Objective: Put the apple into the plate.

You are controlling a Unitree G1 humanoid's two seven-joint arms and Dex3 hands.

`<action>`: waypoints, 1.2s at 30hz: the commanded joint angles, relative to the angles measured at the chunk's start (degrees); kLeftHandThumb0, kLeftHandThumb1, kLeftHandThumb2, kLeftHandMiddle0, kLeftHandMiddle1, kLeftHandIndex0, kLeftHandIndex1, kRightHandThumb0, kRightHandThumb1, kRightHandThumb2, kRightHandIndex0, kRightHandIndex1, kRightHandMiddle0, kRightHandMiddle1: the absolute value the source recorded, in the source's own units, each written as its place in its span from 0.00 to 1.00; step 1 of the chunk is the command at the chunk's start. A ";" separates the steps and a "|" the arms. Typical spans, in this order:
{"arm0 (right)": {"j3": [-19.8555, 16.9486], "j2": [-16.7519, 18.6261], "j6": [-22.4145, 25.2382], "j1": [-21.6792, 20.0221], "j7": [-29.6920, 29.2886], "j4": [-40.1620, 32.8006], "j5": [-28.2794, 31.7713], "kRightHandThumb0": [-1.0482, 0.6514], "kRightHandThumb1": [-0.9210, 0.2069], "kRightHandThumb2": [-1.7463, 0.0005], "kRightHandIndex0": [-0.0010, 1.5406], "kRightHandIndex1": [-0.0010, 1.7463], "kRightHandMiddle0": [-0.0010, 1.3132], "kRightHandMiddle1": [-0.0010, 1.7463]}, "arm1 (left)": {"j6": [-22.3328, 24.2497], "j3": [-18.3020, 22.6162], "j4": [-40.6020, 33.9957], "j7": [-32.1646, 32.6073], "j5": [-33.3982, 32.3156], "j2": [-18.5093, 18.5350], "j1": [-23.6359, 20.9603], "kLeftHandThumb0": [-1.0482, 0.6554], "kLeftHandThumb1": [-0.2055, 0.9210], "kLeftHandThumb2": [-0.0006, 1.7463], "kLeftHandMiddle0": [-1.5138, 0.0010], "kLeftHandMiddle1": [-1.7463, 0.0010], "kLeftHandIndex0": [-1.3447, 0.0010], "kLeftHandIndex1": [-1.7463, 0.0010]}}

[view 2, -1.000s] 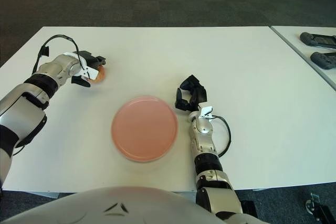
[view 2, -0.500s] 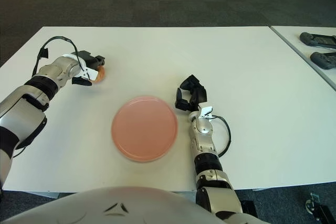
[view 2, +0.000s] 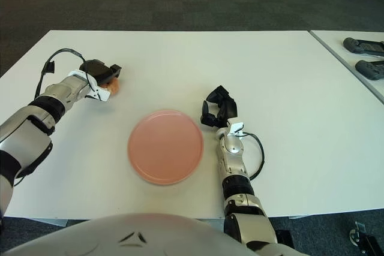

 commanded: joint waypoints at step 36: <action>-0.40 0.75 2.32 2.37 -0.33 3.64 0.51 0.34 0.55 0.24 0.74 1.00 0.47 1.00 | -6.60 4.40 -0.75 12.83 -3.72 1.40 0.10 0.61 0.35 0.81 0.59 0.03 0.53 0.05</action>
